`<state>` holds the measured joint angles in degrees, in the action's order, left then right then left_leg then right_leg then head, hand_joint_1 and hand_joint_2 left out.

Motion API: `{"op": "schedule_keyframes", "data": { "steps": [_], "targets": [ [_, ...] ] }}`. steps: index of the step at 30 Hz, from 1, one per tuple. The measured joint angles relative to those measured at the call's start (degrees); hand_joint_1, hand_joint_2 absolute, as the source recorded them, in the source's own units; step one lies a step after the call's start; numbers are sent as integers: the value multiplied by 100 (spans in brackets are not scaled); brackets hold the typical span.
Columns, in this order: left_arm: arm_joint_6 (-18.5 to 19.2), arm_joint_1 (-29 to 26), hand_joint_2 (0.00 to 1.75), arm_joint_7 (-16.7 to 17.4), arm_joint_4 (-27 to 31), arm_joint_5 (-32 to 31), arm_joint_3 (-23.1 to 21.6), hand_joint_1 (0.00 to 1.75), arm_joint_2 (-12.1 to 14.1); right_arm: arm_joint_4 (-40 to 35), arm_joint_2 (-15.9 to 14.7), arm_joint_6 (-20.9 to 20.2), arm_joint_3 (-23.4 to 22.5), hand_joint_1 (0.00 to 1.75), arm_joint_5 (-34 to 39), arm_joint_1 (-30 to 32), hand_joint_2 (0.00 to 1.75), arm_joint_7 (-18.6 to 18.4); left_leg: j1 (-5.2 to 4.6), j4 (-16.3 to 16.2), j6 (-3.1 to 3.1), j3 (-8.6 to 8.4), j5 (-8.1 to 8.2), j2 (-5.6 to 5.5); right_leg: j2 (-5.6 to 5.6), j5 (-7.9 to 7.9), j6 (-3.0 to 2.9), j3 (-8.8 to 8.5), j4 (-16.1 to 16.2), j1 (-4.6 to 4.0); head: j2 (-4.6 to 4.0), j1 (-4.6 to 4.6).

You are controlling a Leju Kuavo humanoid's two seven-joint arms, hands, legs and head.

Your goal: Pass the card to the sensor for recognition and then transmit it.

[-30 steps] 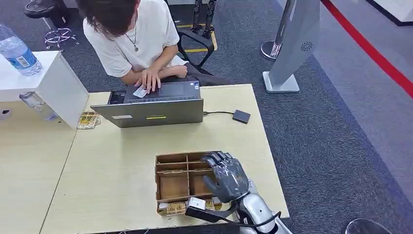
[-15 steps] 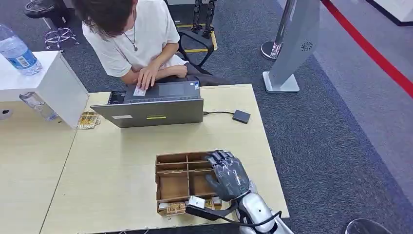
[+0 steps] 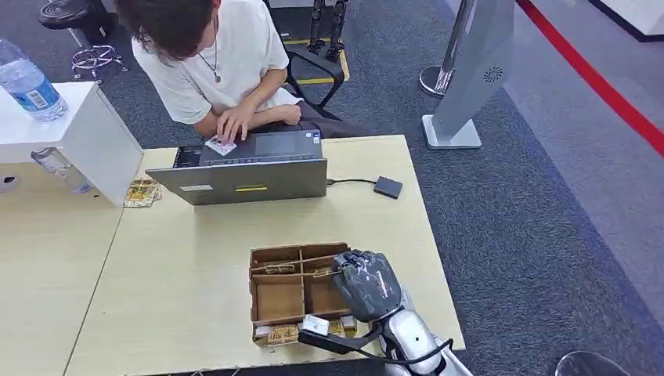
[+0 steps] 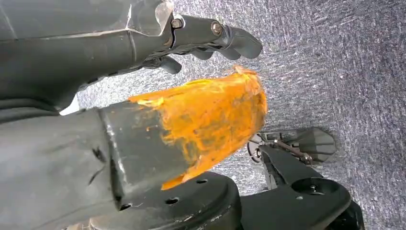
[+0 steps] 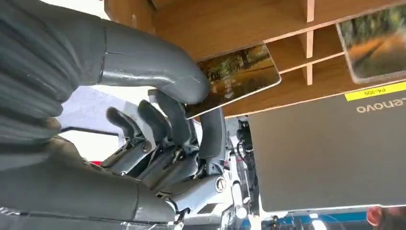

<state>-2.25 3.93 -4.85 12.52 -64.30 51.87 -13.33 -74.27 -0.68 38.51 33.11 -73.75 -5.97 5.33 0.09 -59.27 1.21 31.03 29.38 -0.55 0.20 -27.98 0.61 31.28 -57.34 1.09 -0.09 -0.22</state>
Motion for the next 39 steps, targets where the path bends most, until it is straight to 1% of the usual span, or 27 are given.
{"op": "schedule_keyframes", "data": {
  "steps": [1,6,16,20,24,32,37,39],
  "targets": [
    [0,0,0,0,0,-2,0,0,0,0,0,15,0,175,-24,0,175,0,0,0,0,0,0,0,0,0,0,0,0,0,0,-2],
    [0,0,0,0,0,-15,2,0,0,-223,7,83,0,175,-153,42,175,61,0,0,0,0,0,0,0,0,0,0,0,0,0,-2],
    [0,2,0,0,0,-59,94,0,0,-1104,79,107,-98,175,-269,327,175,383,0,0,0,0,0,0,0,0,0,1,0,0,0,0],
    [-4,3,0,0,0,-63,107,0,0,-1384,109,107,-157,175,-278,430,175,481,0,0,0,0,0,0,0,0,0,1,0,0,0,0],
    [-15,4,0,0,0,-68,114,0,0,-1624,166,107,-241,175,-253,522,175,665,0,0,0,0,0,0,0,0,0,1,0,0,0,0],
    [-17,6,0,0,0,-109,146,0,-4,-1967,429,107,-450,175,-83,565,175,1084,0,0,0,0,0,1,0,0,0,1,0,0,0,0],
    [-17,7,0,0,0,-173,146,0,-15,-2046,703,107,-690,175,-44,473,175,1337,0,0,0,0,0,1,0,0,0,0,0,0,0,0],
    [-17,7,0,0,0,-195,146,0,-20,-2046,837,107,-827,175,-13,408,175,1493,0,0,0,-1,-1,1,0,0,0,0,0,0,0,0]
  ]
}}
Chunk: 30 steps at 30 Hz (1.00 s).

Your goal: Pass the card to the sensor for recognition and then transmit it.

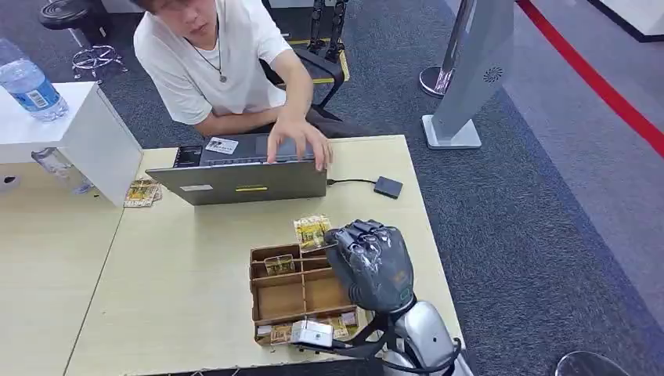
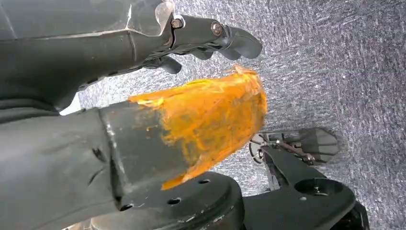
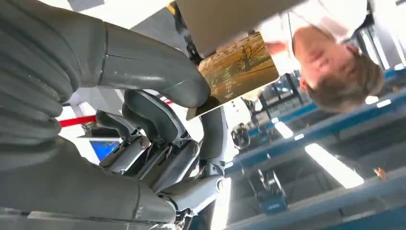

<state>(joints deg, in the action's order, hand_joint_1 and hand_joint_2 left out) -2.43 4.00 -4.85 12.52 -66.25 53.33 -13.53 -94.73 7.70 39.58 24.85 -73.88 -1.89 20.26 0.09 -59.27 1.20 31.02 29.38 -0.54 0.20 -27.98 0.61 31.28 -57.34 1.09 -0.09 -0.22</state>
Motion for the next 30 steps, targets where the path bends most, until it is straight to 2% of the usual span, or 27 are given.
{"op": "schedule_keyframes", "data": {
  "steps": [7,13,14,15,16,20,23,24,30],
  "targets": [
    [4,2,0,0,0,-66,0,0,-9,50,496,0,-522,175,155,-185,175,406,0,0,0,0,0,0,0,0,0,0,0,0,0,0],
    [0,10,0,2,0,-79,0,0,-31,443,688,0,-727,175,199,-439,175,242,0,0,0,1,0,0,0,0,0,0,0,0,0,0],
    [4,10,0,2,0,-81,0,0,-33,481,693,0,-736,150,168,-459,175,174,0,0,0,1,0,0,0,0,0,-1,0,0,0,0],
    [20,10,0,2,0,-92,-2,0,-35,571,693,0,-736,14,122,-511,175,76,0,0,0,0,0,0,1,0,0,0,0,0,0,0],
    [24,13,0,2,0,-96,0,0,-37,647,693,0,-738,0,92,-548,175,13,0,0,0,0,0,0,1,1,0,0,0,0,0,0],
    [35,14,0,2,0,-107,0,0,-42,977,690,0,-725,0,17,-687,175,-366,0,0,0,0,0,0,0,1,0,0,0,0,0,0],
    [42,15,0,2,0,-109,-2,0,-44,1115,690,0,-692,0,0,-723,175,-488,0,0,0,0,0,0,0,1,0,0,0,0,0,0],
    [44,15,0,2,0,-109,0,0,-44,1150,688,0,-682,0,-2,-734,0,-518,0,0,0,0,0,0,0,1,0,1,0,0,0,0],
    [46,15,0,2,0,-111,0,0,-44,1231,664,0,-605,0,66,-748,0,-580,0,0,0,1,0,0,0,1,0,1,0,0,0,-2]
  ]
}}
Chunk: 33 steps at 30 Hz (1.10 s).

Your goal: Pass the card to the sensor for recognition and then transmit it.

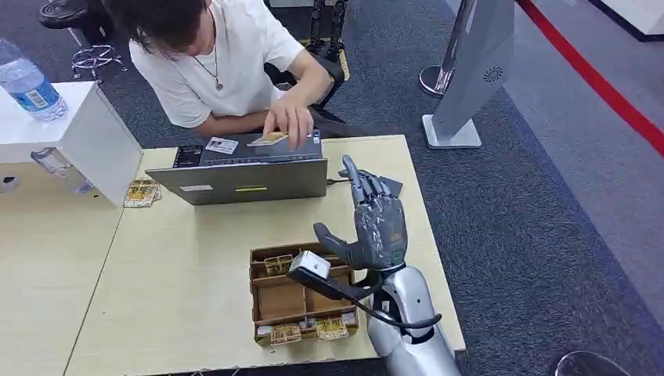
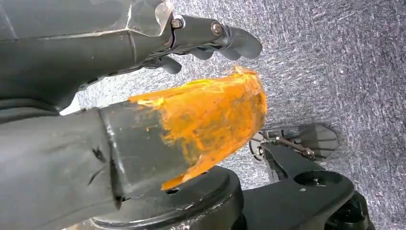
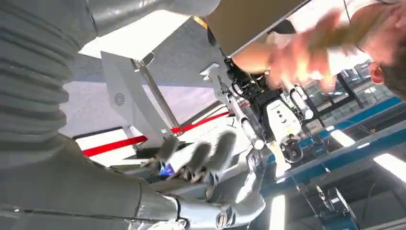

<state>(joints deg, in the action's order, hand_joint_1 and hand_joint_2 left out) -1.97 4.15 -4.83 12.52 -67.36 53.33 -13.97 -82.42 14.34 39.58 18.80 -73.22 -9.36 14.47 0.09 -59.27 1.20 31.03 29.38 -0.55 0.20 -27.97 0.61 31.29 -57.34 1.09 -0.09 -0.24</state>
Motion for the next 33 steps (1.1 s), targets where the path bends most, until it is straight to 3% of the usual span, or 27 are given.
{"op": "schedule_keyframes", "data": {
  "steps": [6,19,27,33],
  "targets": [
    [-11,0,0,0,0,2,0,0,0,-9,-48,2,48,0,227,37,0,61,0,0,0,-1,0,0,0,0,0,0,0,0,0,2],
    [-59,-1,0,-52,0,70,140,0,0,-551,-186,2,11,0,1362,692,0,776,0,0,0,0,1,0,0,-1,0,2,1,0,0,0],
    [-118,-2,0,-68,0,149,245,0,2,-879,-251,7,-287,0,1906,1209,0,1005,-1,0,0,0,1,0,0,0,0,2,1,0,0,0],
    [-146,-2,0,-87,0,234,363,0,2,-953,-304,9,-767,0,2509,1579,0,1099,-1,0,0,1,1,0,0,-1,0,3,2,0,0,0]
  ]
}}
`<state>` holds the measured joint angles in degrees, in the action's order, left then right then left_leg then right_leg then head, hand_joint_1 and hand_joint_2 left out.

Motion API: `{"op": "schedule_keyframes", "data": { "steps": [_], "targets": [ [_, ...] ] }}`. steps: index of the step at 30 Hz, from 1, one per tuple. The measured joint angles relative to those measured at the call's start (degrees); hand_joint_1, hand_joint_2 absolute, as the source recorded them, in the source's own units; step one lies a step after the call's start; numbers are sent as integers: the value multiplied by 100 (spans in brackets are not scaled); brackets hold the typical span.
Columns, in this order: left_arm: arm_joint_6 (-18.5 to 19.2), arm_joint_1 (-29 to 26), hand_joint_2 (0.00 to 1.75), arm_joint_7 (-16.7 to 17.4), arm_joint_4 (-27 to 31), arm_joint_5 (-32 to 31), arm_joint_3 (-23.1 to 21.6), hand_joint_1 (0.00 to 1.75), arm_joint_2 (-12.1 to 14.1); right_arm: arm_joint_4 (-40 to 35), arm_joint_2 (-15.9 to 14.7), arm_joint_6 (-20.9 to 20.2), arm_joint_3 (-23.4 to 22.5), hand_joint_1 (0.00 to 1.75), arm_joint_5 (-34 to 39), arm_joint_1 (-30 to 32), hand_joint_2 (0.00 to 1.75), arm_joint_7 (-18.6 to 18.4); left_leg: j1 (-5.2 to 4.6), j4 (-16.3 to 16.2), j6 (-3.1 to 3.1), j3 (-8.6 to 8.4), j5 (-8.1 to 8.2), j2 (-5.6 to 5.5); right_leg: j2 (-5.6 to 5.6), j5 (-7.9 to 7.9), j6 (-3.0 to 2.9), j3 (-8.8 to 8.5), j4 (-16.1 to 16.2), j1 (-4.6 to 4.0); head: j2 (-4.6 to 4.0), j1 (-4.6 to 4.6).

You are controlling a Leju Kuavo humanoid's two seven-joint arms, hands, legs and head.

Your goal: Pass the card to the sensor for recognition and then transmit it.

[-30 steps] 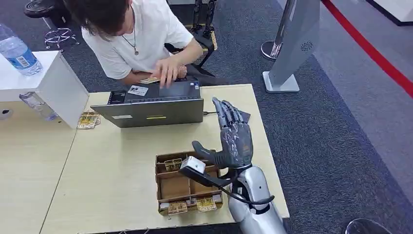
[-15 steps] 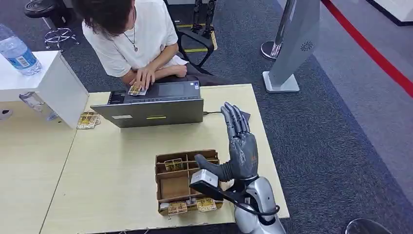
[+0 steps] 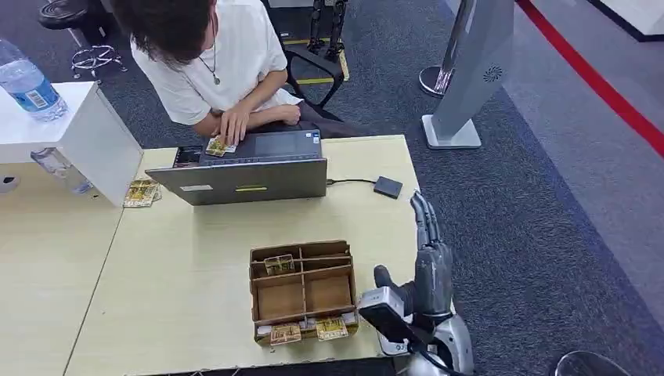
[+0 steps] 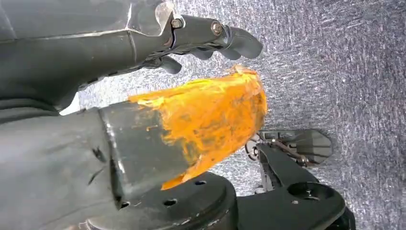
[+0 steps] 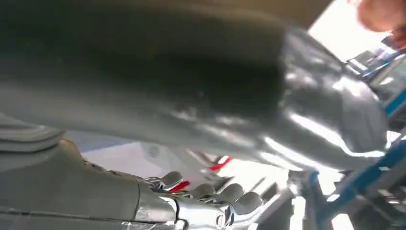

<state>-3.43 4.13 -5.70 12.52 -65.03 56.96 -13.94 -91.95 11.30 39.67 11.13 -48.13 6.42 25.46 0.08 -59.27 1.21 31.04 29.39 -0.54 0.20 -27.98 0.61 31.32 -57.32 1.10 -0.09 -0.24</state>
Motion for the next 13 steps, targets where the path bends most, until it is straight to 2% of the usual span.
{"op": "schedule_keyframes", "data": {
  "steps": [13],
  "targets": [
    [-72,-1,0,-15,0,85,208,0,-2,188,-55,-15,-1286,0,1299,507,0,114,0,0,0,0,0,0,0,0,0,0,1,0,0,0]
  ]
}}
